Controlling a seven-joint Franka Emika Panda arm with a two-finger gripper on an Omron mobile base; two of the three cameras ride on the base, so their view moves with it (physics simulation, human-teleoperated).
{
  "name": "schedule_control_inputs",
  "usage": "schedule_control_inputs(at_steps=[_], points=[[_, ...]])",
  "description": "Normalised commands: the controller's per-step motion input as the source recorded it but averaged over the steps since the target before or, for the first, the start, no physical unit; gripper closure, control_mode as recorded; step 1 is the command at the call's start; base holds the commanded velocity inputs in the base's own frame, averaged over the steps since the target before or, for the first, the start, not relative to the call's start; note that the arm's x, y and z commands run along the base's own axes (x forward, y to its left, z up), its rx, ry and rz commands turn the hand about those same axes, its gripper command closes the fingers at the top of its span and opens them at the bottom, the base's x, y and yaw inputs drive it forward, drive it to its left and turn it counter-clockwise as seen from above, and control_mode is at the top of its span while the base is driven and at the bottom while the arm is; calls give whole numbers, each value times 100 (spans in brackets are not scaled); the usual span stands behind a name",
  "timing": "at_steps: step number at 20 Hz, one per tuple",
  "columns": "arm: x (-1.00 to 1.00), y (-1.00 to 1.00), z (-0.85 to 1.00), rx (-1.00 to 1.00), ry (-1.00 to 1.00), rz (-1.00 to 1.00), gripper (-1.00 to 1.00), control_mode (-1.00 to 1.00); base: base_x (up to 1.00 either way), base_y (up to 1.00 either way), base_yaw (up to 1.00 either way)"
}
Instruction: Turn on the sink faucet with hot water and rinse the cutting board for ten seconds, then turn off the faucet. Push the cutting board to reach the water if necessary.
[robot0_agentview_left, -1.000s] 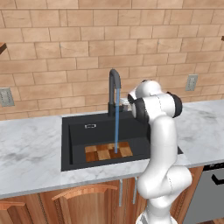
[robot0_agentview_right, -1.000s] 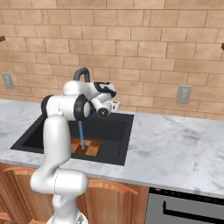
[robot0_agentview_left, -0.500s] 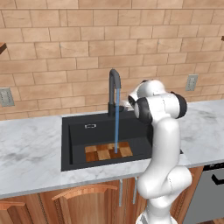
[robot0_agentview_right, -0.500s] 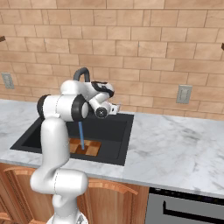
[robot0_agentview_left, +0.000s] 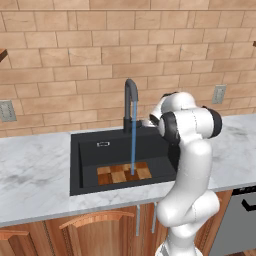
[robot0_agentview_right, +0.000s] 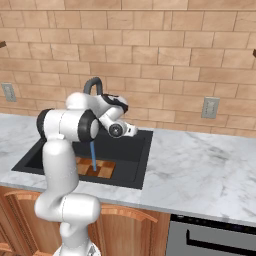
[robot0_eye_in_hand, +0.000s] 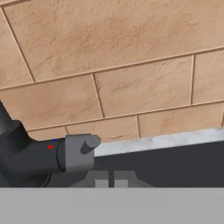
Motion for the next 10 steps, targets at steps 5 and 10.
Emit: schedule_control_inputs(at_steps=[5, 10], points=[[-5, -21, 0, 0, 0, 0, 100, -100, 0, 0, 0], [-9, -17, 0, 0, 0, 0, 100, -100, 0, 0, 0]])
